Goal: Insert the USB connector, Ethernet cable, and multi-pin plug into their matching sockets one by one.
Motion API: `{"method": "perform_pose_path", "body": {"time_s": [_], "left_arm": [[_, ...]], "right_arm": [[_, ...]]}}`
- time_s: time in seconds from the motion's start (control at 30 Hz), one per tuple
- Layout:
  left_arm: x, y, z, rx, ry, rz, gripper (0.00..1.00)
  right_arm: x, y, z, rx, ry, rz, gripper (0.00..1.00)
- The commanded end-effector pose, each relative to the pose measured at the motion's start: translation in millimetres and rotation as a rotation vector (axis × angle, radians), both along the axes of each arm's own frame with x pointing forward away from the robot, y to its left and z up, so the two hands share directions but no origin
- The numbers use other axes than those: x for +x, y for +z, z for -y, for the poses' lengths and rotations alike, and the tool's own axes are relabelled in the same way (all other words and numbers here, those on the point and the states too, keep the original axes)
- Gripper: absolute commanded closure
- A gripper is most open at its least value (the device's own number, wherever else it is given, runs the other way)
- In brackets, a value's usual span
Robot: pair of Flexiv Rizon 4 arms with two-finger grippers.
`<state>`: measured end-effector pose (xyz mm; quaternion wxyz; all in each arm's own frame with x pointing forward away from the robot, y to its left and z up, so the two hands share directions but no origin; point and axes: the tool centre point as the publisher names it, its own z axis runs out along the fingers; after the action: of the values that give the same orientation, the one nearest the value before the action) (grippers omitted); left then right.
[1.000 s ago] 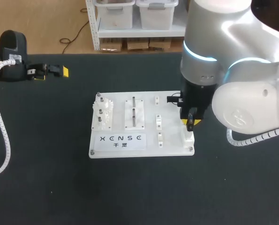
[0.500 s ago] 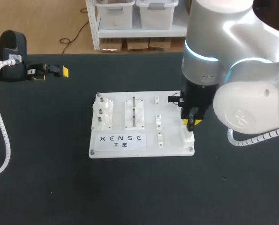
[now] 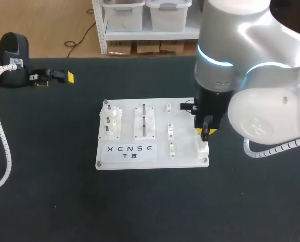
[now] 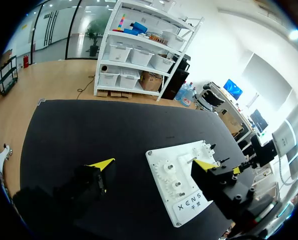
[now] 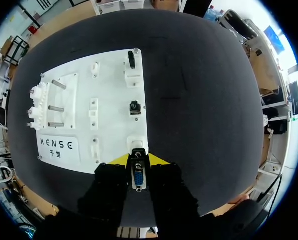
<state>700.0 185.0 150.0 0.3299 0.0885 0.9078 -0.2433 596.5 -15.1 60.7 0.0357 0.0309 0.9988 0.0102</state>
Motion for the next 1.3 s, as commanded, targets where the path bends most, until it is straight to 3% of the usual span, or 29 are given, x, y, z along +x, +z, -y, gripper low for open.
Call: {"method": "perform_pose_path", "body": {"time_s": [0.03,1.3], "left_arm": [[0.0,0.0,0.0,0.000,0.000,0.000,0.00],[0.0,0.0,0.0,0.000,0.000,0.000,0.00]], "right_arm": [[0.8,-2.5,-1.5,-0.004,-0.001,0.002,1.00],[-1.3,-2.6,-3.3,-0.004,0.003,0.004,1.00]]}}
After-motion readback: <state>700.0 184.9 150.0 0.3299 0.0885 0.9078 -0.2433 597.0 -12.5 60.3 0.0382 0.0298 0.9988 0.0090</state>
